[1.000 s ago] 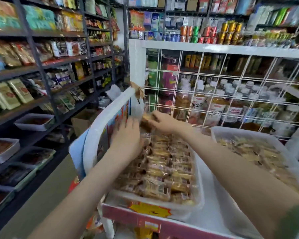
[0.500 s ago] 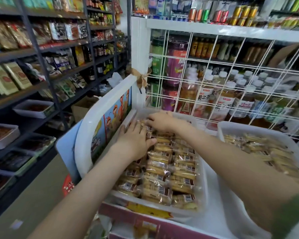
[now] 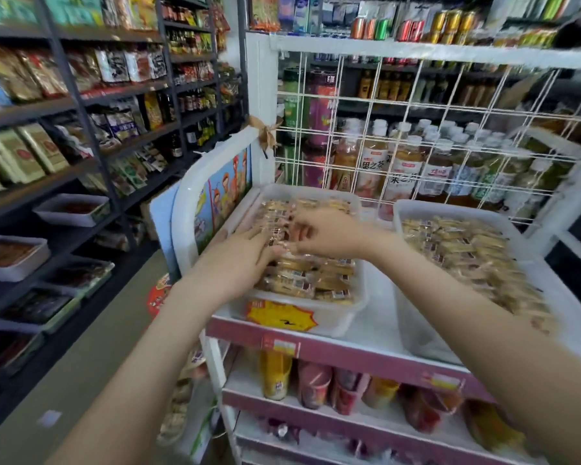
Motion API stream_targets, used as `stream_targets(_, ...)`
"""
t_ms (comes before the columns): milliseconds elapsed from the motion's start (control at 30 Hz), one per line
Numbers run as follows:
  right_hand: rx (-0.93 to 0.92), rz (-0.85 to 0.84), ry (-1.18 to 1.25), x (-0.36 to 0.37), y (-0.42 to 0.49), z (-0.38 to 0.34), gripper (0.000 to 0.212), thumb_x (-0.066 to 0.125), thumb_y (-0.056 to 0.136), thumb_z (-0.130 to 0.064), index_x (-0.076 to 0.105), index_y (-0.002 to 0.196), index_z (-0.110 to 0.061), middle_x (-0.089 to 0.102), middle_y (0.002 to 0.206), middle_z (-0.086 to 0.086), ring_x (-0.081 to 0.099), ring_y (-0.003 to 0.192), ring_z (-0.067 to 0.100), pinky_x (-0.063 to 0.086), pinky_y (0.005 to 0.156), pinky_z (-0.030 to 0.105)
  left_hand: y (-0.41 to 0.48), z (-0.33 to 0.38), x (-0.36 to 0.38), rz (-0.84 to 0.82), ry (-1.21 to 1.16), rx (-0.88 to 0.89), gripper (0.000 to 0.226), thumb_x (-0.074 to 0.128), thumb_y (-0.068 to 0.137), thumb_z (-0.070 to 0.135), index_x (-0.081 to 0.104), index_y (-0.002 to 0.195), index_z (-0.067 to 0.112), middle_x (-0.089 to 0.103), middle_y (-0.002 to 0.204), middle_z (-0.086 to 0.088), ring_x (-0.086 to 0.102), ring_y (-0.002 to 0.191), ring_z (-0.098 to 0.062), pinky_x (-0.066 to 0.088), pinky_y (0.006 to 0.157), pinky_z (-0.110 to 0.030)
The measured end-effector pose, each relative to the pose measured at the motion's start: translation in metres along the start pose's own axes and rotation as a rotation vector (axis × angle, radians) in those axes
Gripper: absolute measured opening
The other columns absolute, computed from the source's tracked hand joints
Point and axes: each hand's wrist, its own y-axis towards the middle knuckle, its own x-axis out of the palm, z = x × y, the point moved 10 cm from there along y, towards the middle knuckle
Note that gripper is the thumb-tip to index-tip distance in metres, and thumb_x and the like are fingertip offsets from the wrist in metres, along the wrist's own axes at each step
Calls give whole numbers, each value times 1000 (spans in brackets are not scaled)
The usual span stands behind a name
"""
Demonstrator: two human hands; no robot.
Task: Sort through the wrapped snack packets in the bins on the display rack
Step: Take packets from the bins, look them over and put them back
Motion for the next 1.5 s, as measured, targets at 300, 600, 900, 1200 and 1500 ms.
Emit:
stream_targets(300,30,81,110,27,-42,-28,18,66,88,-27,70,101,-15,65,93,-3,55,85,10,38,73,22,-73,5,14,232,30,39,78,12,96,62,56,131,10,54,138,-10,41,136,-29,15,115,-46)
stream_targets(600,85,59,28,31,-46,-35,27,58,94,-30,69,115,-16,68,113,-1,58,98,11,40,80,21,-82,16,11,298,131,111,59,74,77,39,57,121,3,61,118,-18,55,117,-38,42,99,-63)
stream_targets(900,-43,812,-283,-18,-94,-58,29,42,96,-16,66,94,0,67,80,13,62,73,29,49,61,34,-81,14,12,374,113,172,60,78,74,37,54,120,7,60,114,-14,56,109,-35,44,96,-56)
stream_targets(1200,424,1022,224,-15,-160,-40,24,44,100,-12,64,92,-1,54,63,1,45,52,4,33,49,20,-118,25,-10,412,-582,102,41,48,99,39,57,129,12,57,124,0,43,122,-11,28,105,-22)
stream_targets(1500,491,840,787,73,-167,-46,19,39,102,-16,57,105,-21,62,87,-6,62,87,22,54,83,42,-152,-13,17,287,-1269,-252,12,58,96,20,65,101,27,70,99,9,67,94,-6,55,82,-26)
